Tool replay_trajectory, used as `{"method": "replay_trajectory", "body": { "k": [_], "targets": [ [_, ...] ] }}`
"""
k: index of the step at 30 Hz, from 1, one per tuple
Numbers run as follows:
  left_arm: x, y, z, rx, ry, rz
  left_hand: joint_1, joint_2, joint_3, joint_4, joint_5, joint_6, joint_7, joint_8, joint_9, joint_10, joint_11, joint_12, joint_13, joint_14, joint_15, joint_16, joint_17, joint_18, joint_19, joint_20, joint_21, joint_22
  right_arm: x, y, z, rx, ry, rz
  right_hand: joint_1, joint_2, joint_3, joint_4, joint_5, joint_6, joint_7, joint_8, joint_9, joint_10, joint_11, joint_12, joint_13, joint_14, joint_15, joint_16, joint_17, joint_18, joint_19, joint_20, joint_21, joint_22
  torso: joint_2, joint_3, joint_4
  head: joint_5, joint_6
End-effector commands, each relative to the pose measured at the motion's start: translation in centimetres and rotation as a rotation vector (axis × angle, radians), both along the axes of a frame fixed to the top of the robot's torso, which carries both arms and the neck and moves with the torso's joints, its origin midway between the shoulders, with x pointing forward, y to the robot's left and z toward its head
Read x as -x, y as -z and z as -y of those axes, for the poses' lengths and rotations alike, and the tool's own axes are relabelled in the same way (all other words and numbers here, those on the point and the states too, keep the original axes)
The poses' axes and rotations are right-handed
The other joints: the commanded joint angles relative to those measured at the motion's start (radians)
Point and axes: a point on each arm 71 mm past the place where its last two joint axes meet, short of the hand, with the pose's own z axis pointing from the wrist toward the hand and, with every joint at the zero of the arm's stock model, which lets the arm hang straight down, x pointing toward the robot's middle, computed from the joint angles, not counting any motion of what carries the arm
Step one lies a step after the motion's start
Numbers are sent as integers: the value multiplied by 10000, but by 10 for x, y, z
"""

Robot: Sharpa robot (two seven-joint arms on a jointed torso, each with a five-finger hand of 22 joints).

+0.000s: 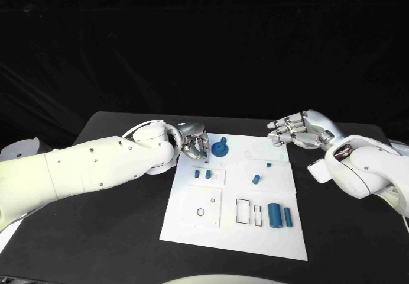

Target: Assemble the parts on the task board

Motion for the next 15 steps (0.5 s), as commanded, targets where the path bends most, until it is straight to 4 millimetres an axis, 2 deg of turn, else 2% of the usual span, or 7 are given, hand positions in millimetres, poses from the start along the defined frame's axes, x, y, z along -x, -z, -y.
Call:
{"method": "replay_trajectory", "body": {
  "k": [1, 15],
  "targets": [
    [1, 3, 2, -128, 135, -332, -125, 14, 37, -3, -18, 80, -18, -42, -13, 57, -6, -51, -1, 283, -31, -21, -16, -176, 105, 7, 30, 2, 1, 0, -1, -31, -126, 59, -46, -88, 54, -20, 68, 25, 70, -44, -14, -6, 85, -36, -10, -37, 48, -62, -8, 63, 2, 41, -30, -9, 4, 0, -3, 15, -24],
    [2, 9, 6, -311, 260, -639, -154, 22, 36, -4, -19, 103, -27, -50, -11, 93, -17, -70, 6, 280, -34, -20, -20, -172, 96, 7, 14, -4, 1, 0, -2, -37, -161, 53, -57, -92, 59, -17, 84, 21, 76, -44, -18, -9, 90, -45, -10, -46, 54, -62, -28, 63, -1, 46, -48, -9, 2, 1, 4, 12, -43]
  ]
}}
